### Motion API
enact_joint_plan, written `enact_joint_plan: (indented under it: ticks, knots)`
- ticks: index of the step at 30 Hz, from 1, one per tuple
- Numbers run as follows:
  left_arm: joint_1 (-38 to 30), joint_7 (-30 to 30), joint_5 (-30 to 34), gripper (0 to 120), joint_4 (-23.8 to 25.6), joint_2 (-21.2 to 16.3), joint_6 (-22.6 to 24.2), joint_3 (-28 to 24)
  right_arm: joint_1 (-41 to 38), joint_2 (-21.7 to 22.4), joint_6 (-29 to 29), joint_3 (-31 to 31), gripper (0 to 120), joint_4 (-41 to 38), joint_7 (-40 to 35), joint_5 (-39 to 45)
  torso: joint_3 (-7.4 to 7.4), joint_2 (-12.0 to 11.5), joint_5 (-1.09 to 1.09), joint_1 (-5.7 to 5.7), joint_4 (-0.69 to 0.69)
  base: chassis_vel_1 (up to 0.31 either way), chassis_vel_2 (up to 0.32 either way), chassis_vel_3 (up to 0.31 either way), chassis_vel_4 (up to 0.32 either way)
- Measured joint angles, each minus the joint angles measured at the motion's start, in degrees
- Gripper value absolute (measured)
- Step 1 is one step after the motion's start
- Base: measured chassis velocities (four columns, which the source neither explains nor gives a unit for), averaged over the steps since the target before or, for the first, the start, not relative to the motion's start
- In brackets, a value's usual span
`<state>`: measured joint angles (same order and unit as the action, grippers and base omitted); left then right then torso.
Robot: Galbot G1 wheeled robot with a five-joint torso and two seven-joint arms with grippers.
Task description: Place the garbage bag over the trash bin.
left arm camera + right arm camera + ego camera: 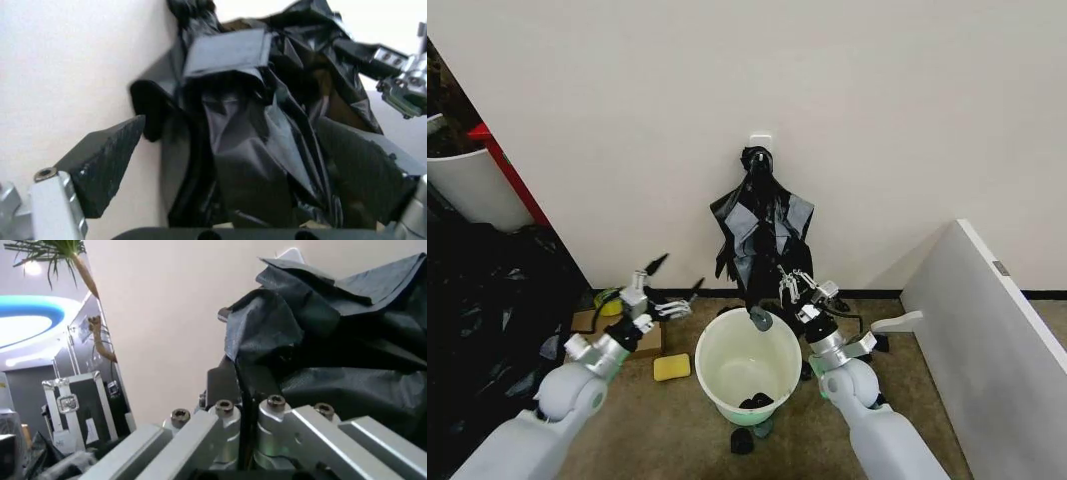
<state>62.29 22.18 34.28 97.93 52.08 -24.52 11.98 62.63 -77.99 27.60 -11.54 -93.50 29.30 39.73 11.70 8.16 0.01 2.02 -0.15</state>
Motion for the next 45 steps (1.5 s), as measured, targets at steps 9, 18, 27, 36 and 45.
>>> enact_joint_plan:
  ticks: [9,18,27,36,45]
  knots:
    - [-6.2,2.8,-0.1,98,-5.1,2.3,1.5,-5.3,-0.2,-1.4,-0.1,0.1,0,0.5,0.2,-1.1,0.0,0.0,0.01,0.0,0.01,0.0,0.0,0.0,0.0]
    - [-8.6,4.4,-0.6,77,-8.2,6.0,2.8,-6.9,-0.2,-1.7,-0.1,0.0,0,0.5,0.1,-1.5,0.0,0.0,0.02,0.0,0.0,0.0,0.0,0.0,0.0]
    - [-11.5,5.7,-0.2,41,-12.1,9.3,3.0,-8.3,-0.2,-1.7,-0.1,-0.3,0,0.6,0.1,-1.7,0.0,0.0,0.02,0.0,0.0,0.0,0.0,0.0,0.0]
    - [-10.9,6.2,0.1,12,-11.9,9.4,2.9,-6.7,-0.5,-1.6,0.1,-0.7,0,1.2,-0.1,-1.8,0.0,0.0,0.02,0.0,0.0,0.0,0.0,0.0,0.0]
    - [-3.0,4.5,-0.2,0,-4.4,7.2,2.1,1.4,4.2,3.3,-1.8,-0.1,0,-3.6,-15.6,-8.4,-0.01,0.0,0.04,0.0,0.0,0.0,0.0,0.0,0.0]
